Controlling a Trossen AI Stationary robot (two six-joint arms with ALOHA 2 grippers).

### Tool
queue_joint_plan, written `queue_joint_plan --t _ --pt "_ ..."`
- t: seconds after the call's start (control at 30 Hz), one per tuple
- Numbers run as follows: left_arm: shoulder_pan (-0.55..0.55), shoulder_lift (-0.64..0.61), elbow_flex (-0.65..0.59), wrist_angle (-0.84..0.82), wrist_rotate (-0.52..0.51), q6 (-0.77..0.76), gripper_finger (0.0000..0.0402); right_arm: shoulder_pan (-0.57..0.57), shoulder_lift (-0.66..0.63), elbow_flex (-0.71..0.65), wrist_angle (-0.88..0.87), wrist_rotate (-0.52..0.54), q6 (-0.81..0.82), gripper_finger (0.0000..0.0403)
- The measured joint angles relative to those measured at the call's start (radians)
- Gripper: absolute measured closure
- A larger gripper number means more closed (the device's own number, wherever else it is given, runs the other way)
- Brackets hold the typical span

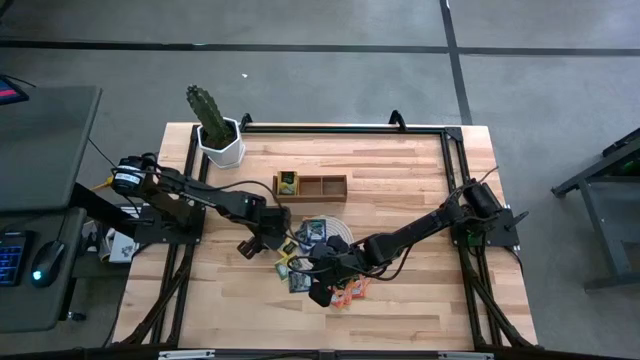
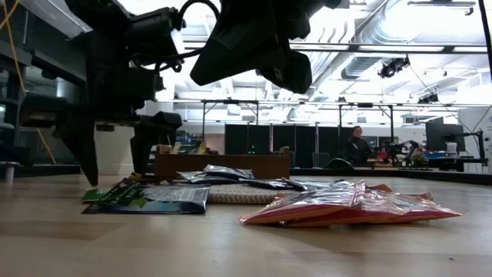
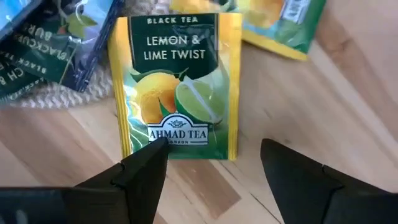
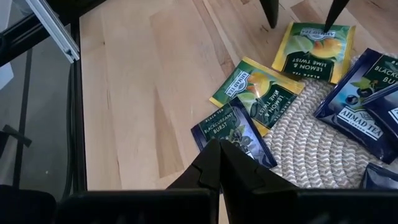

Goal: Pick & Place Tea
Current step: Put the yellow tea bag into the left section of the wooden organizer

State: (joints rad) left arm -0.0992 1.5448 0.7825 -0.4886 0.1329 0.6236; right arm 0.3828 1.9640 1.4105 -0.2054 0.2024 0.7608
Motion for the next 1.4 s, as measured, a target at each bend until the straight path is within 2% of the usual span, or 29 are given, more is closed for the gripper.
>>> queue_joint_plan --t 0.2,0.5,1.03,1.4 --pt "0.000 -0.001 0.054 -0.070 0.002 0.008 0.0149 0.000 0.000 0.000 -0.002 0.000 0.001 0.0402" --pt "0.001 0.001 0.058 -0.020 -0.064 0.053 0.0149 0.000 0.000 0.000 -0.011 0.000 -0.001 0.0402" --pt "0.003 0.136 0.065 0.038 0.009 0.018 0.0149 0.010 0.000 0.000 -0.019 0.001 0.009 0.0402" --pt "0.002 0.143 0.063 0.048 0.014 0.019 0.0149 0.018 0.000 0.000 -0.023 0.009 0.025 0.0402"
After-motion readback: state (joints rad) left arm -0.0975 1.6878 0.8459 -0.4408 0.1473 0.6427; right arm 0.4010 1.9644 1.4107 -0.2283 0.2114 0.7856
